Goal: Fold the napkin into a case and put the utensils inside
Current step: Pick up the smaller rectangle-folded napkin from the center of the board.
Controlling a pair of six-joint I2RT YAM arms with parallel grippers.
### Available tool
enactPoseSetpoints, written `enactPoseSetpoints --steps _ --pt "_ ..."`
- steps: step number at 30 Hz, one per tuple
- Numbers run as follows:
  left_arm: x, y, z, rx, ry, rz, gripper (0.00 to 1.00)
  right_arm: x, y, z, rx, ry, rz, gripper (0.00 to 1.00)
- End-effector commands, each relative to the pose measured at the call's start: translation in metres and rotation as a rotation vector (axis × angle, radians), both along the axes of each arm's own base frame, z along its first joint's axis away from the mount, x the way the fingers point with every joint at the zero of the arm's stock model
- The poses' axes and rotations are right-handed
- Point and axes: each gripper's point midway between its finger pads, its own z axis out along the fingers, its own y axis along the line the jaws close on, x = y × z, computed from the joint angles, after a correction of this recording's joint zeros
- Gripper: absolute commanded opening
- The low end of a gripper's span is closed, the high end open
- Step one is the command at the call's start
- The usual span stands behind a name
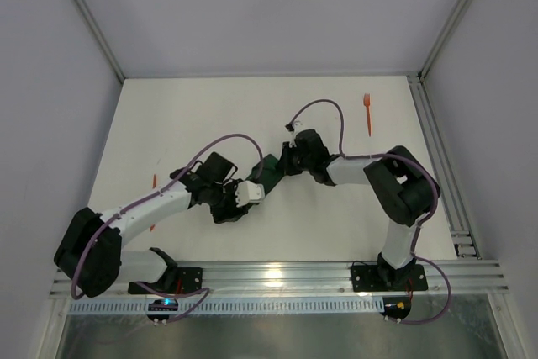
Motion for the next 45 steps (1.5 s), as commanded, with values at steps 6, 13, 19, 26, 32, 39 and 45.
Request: enactPoseSetpoints --steps 6,13,19,26,32,39,45 --pt "0.002 -0.036 0.049 -0.08 -0.05 -0.072 0.62 -0.016 -0.007 -0.012 -0.023 0.051 -0.048 0.1" --pt "0.042 -0.088 0.024 0.023 -0.272 -0.018 0.65 -0.016 -0.006 -0.01 0.003 0.056 -0.068 0.1" --pt "0.062 -0.101 0.001 0.096 -0.289 0.035 0.74 -0.019 -0.006 -0.009 0.019 0.055 -0.068 0.1" --pt "0.062 -0.094 -0.033 0.22 -0.283 0.036 0.7 -0.02 -0.007 -0.007 0.024 0.051 -0.068 0.1" --pt "0.052 -0.08 -0.05 0.292 -0.245 0.023 0.47 -0.024 -0.005 -0.003 0.036 0.053 -0.048 0.1" --pt "0.053 -0.071 -0.05 0.308 -0.277 0.023 0.14 -0.028 0.002 0.012 0.069 0.034 0.003 0.1" --pt "0.055 -0.072 -0.042 0.283 -0.307 0.014 0.0 -0.031 0.006 0.028 0.094 0.008 0.045 0.12"
